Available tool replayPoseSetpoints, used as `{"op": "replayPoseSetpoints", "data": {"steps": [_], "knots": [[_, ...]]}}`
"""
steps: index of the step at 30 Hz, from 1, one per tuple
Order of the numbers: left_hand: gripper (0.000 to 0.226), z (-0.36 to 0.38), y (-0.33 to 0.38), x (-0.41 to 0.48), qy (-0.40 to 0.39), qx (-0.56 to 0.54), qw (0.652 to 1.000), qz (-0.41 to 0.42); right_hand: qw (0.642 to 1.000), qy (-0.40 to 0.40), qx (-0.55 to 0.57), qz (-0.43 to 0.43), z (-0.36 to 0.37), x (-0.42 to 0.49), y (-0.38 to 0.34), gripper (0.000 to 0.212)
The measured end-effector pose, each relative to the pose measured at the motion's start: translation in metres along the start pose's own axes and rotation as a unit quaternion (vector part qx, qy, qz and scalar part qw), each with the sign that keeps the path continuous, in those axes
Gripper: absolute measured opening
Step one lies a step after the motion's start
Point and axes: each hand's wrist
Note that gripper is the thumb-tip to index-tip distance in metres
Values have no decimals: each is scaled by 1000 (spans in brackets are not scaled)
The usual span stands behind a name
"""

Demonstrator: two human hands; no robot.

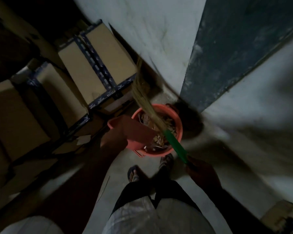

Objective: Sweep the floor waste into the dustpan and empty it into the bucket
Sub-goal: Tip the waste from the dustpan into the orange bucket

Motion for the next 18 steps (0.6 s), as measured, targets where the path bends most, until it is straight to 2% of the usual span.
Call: {"op": "replayPoseSetpoints", "data": {"steps": [2,4,7,11,14,18], "knots": [[32,-1,-36,-21,29,-5,994,105,999,-7,-15,-51,-2,1,-1,33],[32,10,-75,-44,57,-26,992,113,996,-44,-1,-77,-3,6,-5,39],[33,33,-118,-70,53,-31,996,70,991,-71,-4,-116,-1,5,-19,44],[49,70,-186,-120,57,-100,993,22,975,-112,-60,-182,8,-18,-59,50],[51,108,-243,-175,63,-140,988,-12,949,-163,-104,-249,23,-53,-96,42],[45,147,-306,-274,118,-263,945,-154,903,-191,-174,-343,58,-121,-133,45]]}}
Point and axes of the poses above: each hand's wrist, its own x-axis towards the middle knuckle, its own z-axis out of the palm, y = z × x, and after that the axes turned 11 degrees about y, right-handed
